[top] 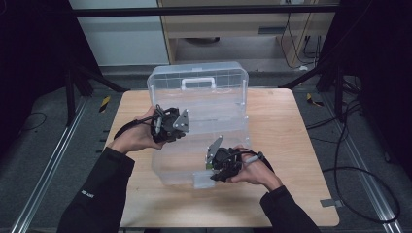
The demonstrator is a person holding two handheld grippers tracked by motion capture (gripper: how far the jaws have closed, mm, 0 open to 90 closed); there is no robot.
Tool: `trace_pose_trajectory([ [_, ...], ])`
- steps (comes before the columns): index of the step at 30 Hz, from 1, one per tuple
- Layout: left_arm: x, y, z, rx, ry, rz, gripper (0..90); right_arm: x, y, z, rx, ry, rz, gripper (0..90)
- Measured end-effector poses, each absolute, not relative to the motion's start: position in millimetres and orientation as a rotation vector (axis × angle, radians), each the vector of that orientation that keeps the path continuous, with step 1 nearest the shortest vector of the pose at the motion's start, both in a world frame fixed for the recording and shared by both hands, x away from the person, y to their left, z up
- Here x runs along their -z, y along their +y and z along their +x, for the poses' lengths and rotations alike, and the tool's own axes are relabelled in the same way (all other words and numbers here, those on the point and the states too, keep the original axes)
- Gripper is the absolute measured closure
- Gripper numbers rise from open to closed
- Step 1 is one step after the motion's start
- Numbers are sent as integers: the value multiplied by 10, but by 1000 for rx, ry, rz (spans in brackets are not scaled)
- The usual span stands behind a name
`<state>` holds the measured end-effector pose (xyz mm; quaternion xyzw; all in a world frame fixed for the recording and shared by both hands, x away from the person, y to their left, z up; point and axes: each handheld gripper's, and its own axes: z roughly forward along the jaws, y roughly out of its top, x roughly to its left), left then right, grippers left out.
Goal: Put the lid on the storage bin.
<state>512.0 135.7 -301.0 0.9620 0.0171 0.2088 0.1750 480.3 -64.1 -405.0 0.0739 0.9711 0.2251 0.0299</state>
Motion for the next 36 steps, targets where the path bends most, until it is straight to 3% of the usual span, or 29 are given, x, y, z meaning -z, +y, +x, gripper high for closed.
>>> trace_pose_trajectory([
  [27,3124,1364,4953,-522,54,2726,866,4034,-726,4731,-804,2898,273,658],
  [36,3143,1375,4933,-516,66,2719,861,3772,-1038,4646,-1021,2762,417,685],
])
